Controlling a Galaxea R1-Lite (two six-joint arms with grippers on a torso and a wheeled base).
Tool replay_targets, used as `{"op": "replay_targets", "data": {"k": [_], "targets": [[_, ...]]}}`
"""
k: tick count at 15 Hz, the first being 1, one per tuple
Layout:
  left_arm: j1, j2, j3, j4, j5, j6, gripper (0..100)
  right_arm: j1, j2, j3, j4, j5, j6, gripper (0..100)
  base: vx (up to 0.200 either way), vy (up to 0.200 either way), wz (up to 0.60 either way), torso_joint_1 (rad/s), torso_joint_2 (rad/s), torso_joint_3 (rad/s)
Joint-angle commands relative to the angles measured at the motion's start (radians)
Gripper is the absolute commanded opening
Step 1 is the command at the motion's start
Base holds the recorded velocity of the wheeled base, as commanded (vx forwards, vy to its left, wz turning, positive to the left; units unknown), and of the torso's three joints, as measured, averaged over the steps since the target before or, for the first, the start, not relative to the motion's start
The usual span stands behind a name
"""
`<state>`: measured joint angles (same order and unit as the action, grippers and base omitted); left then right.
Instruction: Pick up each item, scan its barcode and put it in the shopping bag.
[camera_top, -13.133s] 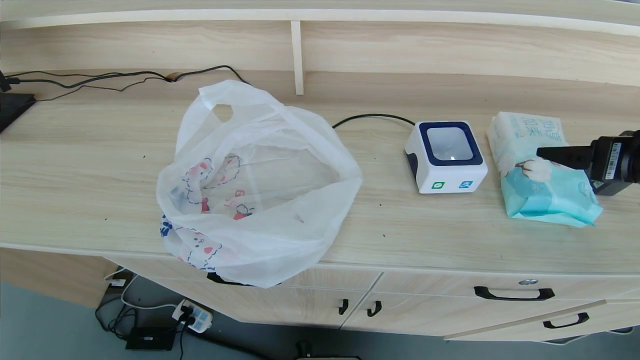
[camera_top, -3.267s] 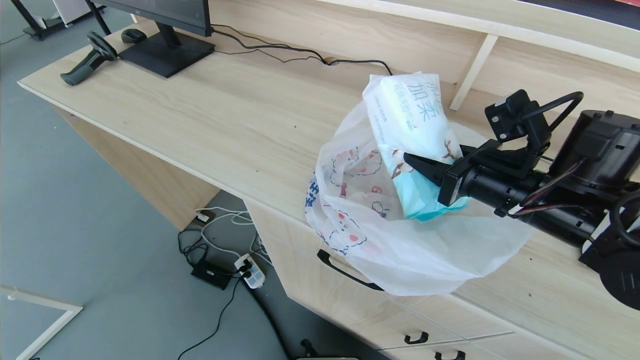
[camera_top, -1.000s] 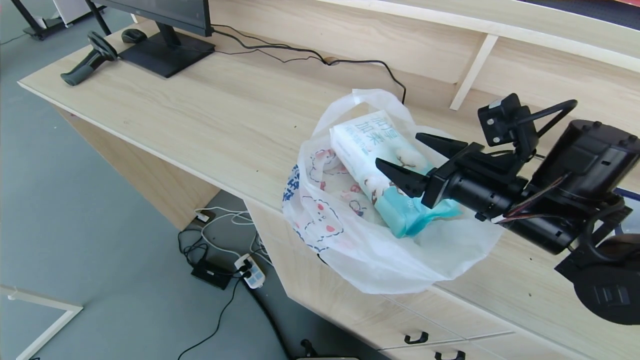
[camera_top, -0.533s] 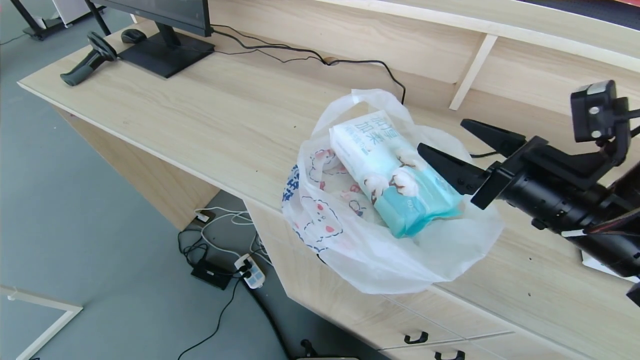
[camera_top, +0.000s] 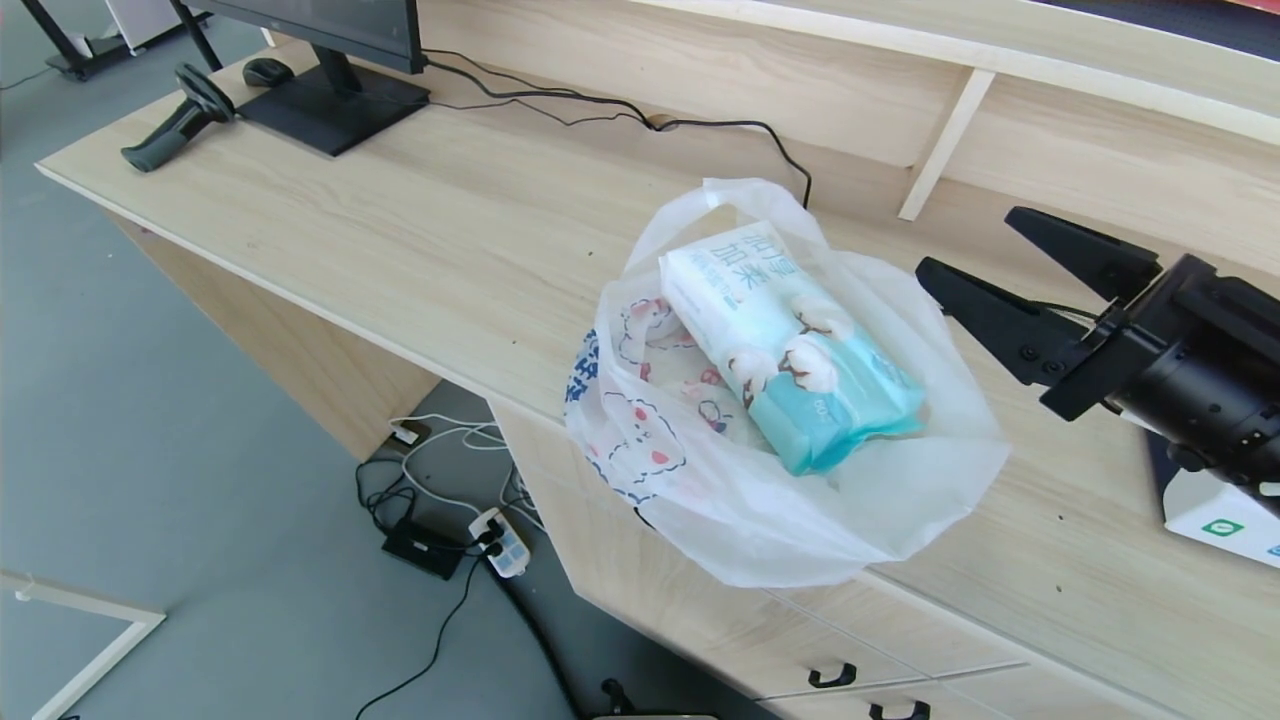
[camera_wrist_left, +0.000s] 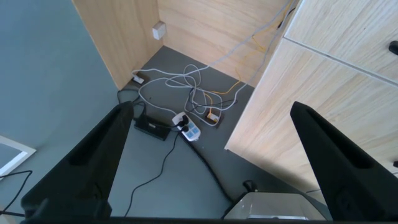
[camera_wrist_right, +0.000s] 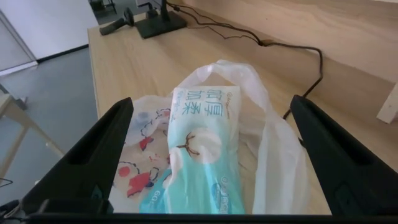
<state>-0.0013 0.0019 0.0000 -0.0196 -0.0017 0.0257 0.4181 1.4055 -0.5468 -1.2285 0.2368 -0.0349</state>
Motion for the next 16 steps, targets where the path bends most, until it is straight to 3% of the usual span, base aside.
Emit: {"op": "replay_targets", "data": {"k": [1, 5, 14, 16], "targets": [[0.0, 0.0, 0.0, 0.0, 0.0, 0.0, 100, -0.01, -0.01, 0.01, -0.002, 0.001, 0.024, 100, 0.0, 0.0, 0.0, 0.0, 0.0, 0.0], [0.0, 0.0, 0.0, 0.0, 0.0, 0.0, 100, -0.018, -0.014, 0.044, -0.032, 0.001, 0.093, 100, 0.0, 0.0, -0.6, 0.001, 0.0, -0.002], [0.0, 0.0, 0.0, 0.0, 0.0, 0.0, 100, -0.019, -0.03, 0.008, -0.039, 0.001, 0.101, 100, 0.0, 0.0, -0.6, 0.004, 0.0, 0.001], [0.0, 0.0, 0.0, 0.0, 0.0, 0.0, 100, -0.051, -0.068, -0.032, -0.032, -0.019, 0.09, 100, 0.0, 0.0, 0.0, 0.0, 0.0, 0.0]]}}
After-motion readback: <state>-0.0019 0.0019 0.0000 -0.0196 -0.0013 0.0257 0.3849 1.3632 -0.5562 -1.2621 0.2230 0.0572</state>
